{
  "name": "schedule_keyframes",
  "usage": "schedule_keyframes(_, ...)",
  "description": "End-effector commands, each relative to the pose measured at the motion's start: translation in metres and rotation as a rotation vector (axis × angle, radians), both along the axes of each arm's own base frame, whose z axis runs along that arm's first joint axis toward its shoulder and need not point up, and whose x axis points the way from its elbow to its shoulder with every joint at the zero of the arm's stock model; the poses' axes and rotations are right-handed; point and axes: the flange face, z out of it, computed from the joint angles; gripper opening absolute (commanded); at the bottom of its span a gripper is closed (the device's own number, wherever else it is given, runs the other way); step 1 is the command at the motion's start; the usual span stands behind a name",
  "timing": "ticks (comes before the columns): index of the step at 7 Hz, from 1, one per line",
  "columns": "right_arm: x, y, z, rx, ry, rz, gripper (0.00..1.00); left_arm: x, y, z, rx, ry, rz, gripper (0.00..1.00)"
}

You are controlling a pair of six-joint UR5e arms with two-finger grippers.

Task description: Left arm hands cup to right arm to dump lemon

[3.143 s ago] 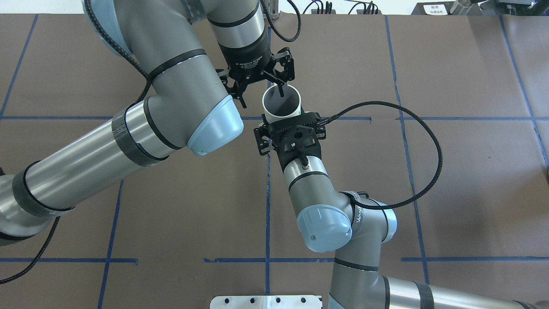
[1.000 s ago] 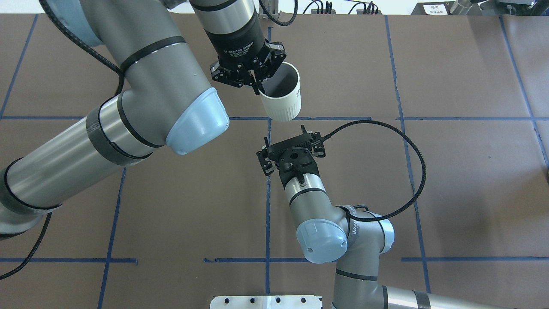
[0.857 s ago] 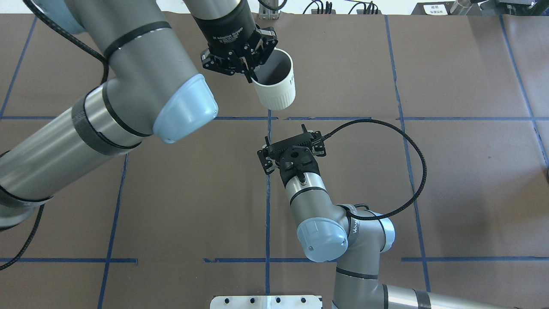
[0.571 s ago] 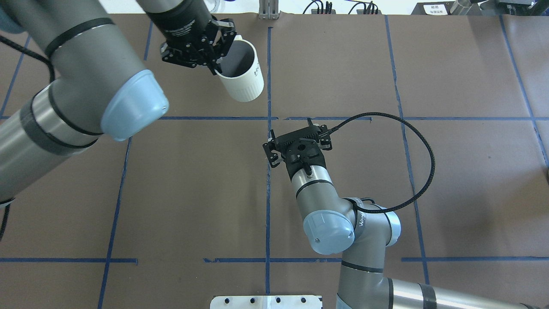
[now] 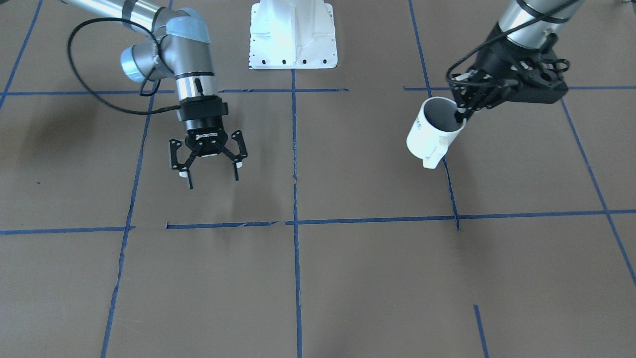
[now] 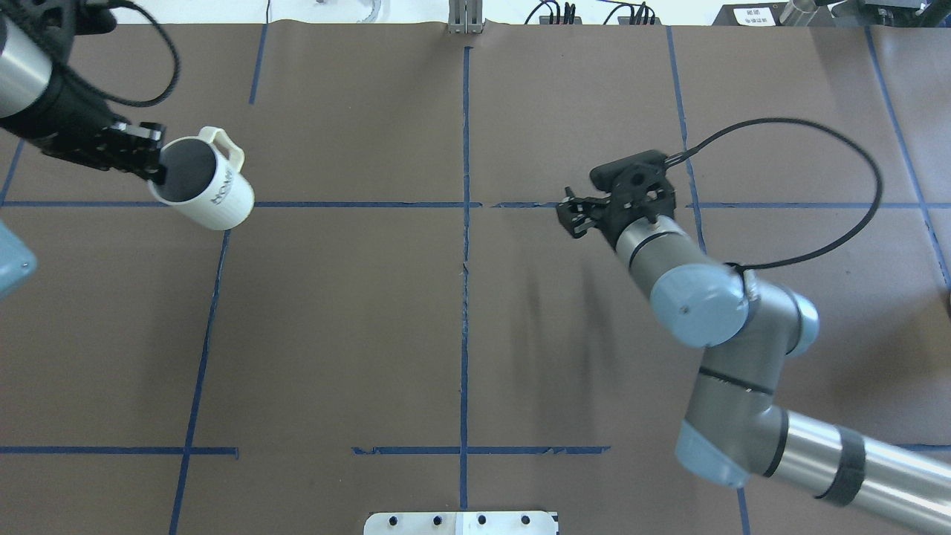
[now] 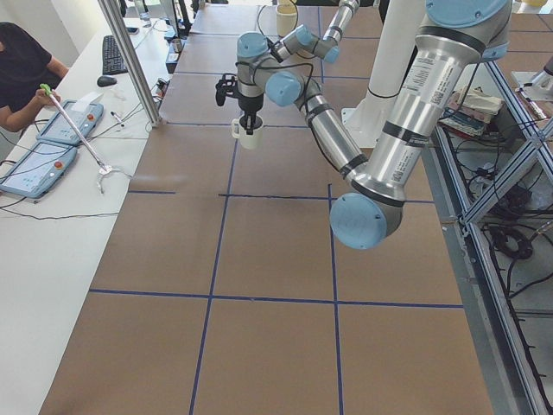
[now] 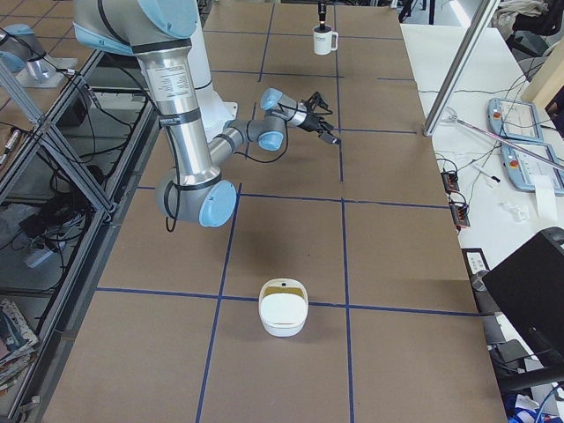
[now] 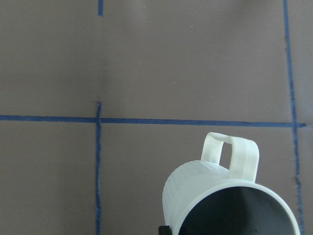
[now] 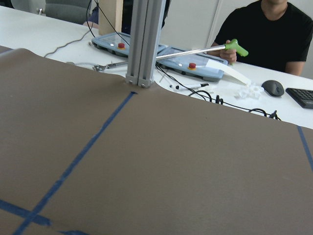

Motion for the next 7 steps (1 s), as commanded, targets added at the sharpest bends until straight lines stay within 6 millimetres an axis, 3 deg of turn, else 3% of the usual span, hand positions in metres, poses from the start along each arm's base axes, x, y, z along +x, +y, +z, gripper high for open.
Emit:
schedule_keyframes(1,0.122,-0.055,0.037,-0.183,-0.059,-0.114,1.0,-0.038,0.023,0.107,-0.026,-0.061,0.016,0.0)
schedule_keyframes(3,0.223,-0.089,0.052,-0.318,-0.052,-0.229,1.0,-0.046,0.032,0.182,-0.085,-0.096,0.022,0.0)
schedule_keyframes(4,0.27,-0.094,0.074,-0.364,-0.017,-0.267,1.0,-0.045,0.027,0.223,-0.059,-0.081,0.016,0.0)
schedule_keyframes(5,0.307,-0.08,0.097,-0.426,-0.002,-0.31,1.0,-0.042,0.022,0.246,-0.078,-0.087,0.011,0.0)
schedule_keyframes(6,0.335,-0.076,0.107,-0.463,0.0,-0.36,1.0,-0.045,0.02,0.258,-0.119,-0.056,0.022,0.0)
schedule_keyframes(7,0.346,-0.068,0.106,-0.493,-0.015,-0.395,1.0,-0.052,0.021,0.266,-0.167,-0.006,0.04,0.0)
